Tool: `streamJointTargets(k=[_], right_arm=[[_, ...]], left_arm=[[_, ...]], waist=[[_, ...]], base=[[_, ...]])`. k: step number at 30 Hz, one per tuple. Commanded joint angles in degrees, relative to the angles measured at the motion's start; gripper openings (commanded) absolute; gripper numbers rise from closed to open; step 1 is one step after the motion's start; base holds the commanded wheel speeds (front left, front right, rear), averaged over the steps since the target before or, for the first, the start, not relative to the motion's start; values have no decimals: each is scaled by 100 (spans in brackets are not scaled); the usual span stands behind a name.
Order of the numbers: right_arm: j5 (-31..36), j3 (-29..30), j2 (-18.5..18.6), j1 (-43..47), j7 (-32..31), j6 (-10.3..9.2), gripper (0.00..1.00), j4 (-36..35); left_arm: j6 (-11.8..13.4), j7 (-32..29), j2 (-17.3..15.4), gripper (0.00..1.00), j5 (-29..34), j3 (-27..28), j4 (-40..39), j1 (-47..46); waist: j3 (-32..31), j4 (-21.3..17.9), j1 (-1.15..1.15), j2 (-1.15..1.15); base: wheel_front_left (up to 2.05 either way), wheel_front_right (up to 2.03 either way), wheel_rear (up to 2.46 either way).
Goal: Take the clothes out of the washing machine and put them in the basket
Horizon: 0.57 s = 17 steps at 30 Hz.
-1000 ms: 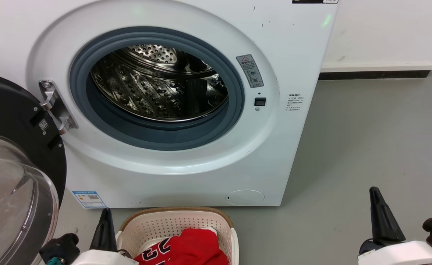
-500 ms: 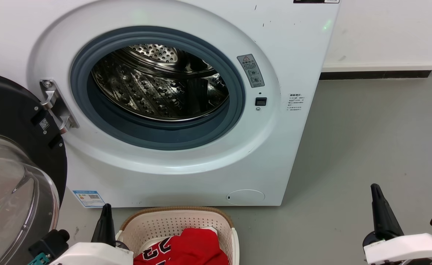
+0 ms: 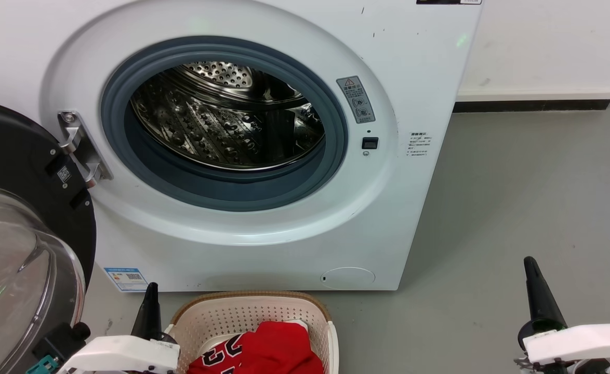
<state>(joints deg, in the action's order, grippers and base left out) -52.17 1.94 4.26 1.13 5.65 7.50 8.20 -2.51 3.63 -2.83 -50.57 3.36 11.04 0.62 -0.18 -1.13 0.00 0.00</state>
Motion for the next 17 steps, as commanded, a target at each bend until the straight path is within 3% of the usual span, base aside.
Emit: streamJointTargets(k=[1, 17], right_arm=[[-201, 15, 49, -184, -40, 0, 0, -19], [-1296, 61, 57, -332, -302, 0, 0, 139]], left_arm=[[-34, -43, -6, 0, -186, 28, -40, -160], [-168, -307, -6, 0, -1263, 111, 53, -309]], waist=[[1, 2, 0, 0], [8, 25, 0, 0]], base=[[0, 0, 0], [0, 0, 0]])
